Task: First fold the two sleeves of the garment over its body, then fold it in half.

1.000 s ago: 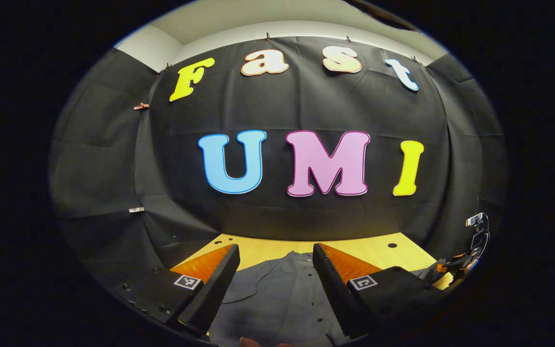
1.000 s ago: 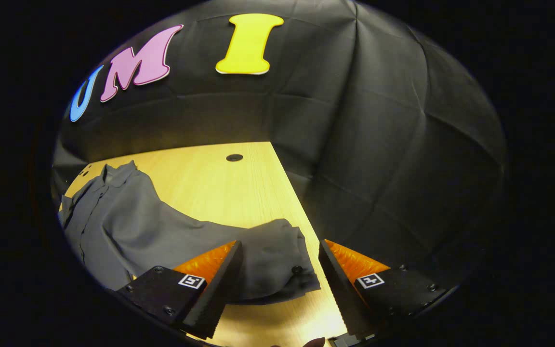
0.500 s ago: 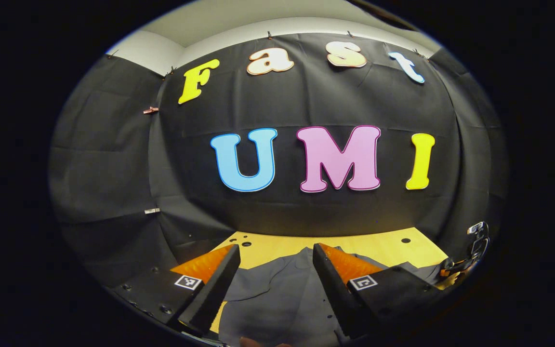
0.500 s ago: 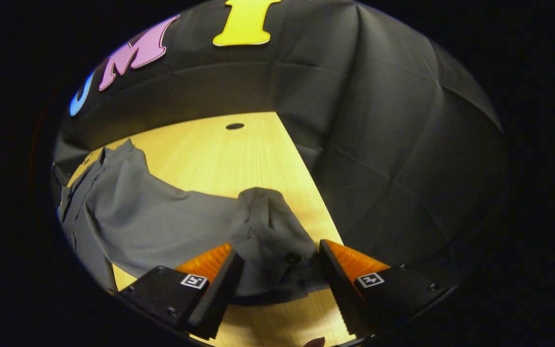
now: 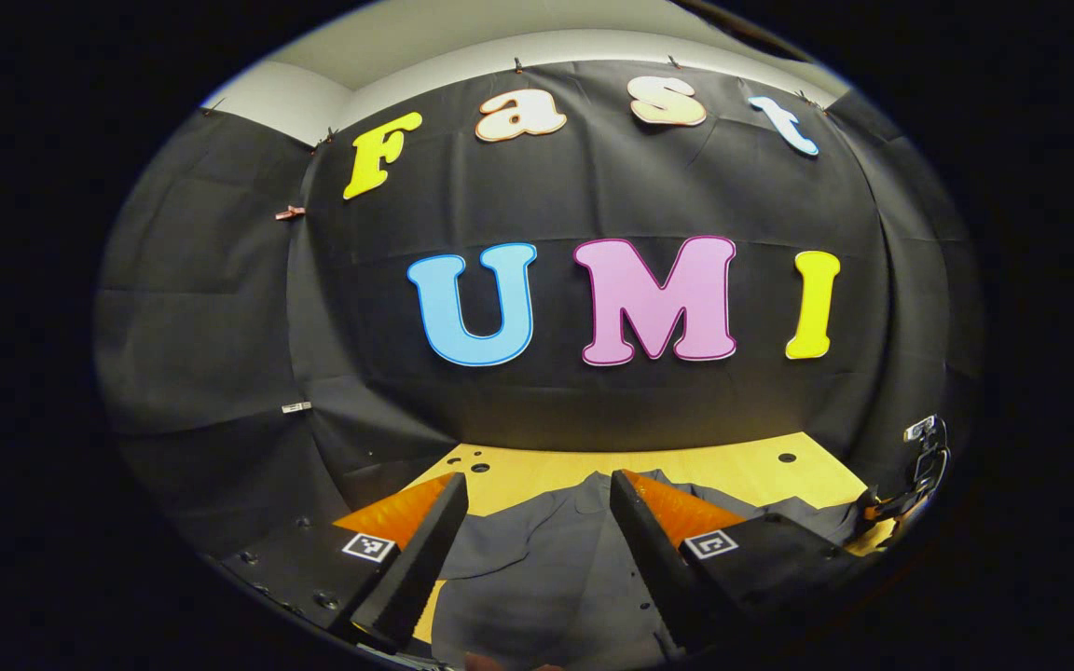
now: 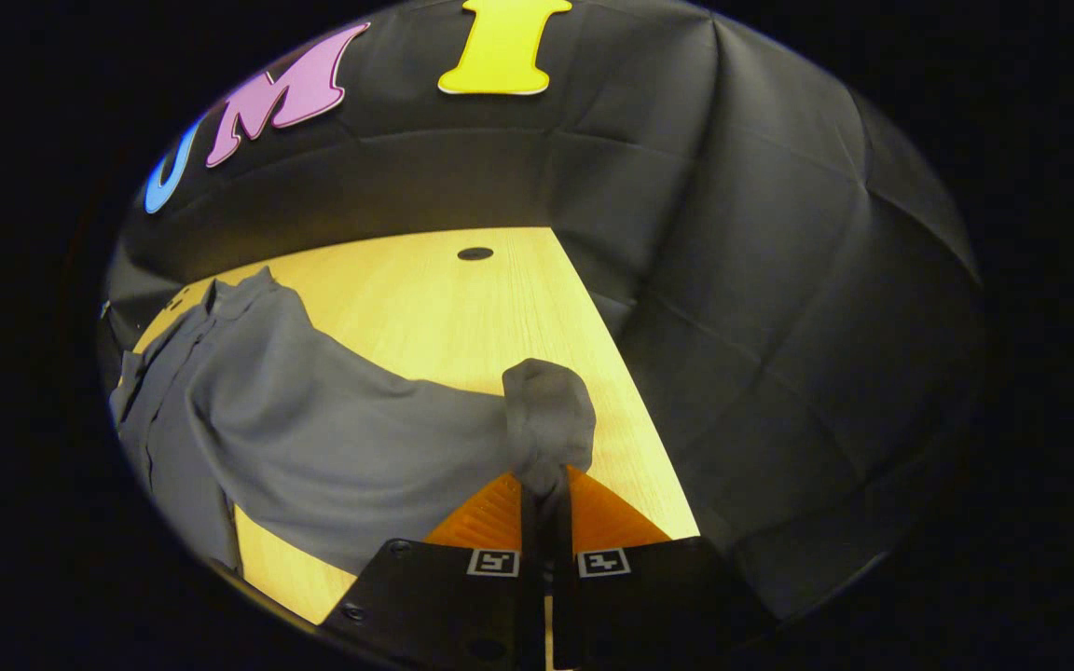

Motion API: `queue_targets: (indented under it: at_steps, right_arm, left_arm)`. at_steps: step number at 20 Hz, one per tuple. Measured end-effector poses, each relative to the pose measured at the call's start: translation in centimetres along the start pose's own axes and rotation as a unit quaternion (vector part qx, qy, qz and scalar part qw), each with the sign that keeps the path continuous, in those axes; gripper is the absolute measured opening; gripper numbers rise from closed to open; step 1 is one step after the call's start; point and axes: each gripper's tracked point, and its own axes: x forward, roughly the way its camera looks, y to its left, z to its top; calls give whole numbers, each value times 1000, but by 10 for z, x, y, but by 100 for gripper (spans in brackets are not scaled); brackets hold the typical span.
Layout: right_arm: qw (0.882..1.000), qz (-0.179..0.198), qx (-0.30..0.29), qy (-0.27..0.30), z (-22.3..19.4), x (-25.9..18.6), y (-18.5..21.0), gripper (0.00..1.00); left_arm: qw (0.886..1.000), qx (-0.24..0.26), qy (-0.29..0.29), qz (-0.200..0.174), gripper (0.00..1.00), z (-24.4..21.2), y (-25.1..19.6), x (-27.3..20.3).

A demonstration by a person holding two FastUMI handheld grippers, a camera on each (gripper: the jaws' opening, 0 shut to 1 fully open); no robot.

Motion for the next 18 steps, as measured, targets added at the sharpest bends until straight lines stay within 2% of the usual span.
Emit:
queue_targets:
  at_steps: [5, 10, 14, 18]
  right_arm:
    - [999, -21, 11, -41, 25, -53, 1, 8]
    - [996, -44, 24, -72, 44, -120, 24, 8]
    - [994, -42, 28, -98, 61, -169, 71, 8]
    - [990, -14, 27, -135, 93, -207, 147, 8]
  left_arm:
    - [999, -9, 0, -36, 97, -9, 15, 12]
    - [997, -21, -5, -73, 97, -9, 45, 33]
    - [995, -30, -11, -98, 97, -11, 74, 50]
    - [993, -24, -18, -113, 97, -18, 103, 62]
